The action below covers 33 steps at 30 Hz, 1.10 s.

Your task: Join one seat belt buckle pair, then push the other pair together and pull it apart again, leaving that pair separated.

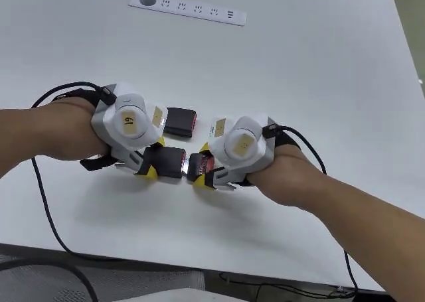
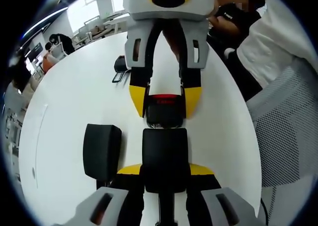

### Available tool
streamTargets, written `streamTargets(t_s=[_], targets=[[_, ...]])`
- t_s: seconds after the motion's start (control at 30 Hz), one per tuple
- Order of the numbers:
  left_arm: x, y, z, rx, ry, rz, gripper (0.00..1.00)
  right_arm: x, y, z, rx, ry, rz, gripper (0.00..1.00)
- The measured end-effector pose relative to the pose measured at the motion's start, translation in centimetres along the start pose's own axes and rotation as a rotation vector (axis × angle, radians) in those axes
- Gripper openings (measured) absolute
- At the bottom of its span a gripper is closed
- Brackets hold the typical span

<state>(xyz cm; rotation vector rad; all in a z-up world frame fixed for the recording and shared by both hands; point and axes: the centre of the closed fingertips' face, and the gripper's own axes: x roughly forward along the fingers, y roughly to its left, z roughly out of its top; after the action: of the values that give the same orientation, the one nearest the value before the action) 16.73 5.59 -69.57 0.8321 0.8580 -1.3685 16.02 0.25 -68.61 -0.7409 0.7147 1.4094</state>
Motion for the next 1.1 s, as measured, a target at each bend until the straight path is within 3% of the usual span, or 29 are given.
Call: streamTargets(t_s=[0.13, 0.33, 1.1], targets=[[-0.04, -0.06, 0.05, -0.006, 0.008, 0.004, 0.32, -0.03, -0.04, -0.22, 0.002, 0.004, 0.003, 0.3], [-0.22, -0.03, 0.11, -0.007, -0.042, -0.002, 0.32, -0.29, -0.1, -0.42, 0.008, -0.014, 0.01, 0.3], [-0.17, -0.03, 0.41, -0.021, -0.034, -0.007, 0.33, 0.16, -0.59, -0.73, 0.046, -0.003, 0.02, 0.32]])
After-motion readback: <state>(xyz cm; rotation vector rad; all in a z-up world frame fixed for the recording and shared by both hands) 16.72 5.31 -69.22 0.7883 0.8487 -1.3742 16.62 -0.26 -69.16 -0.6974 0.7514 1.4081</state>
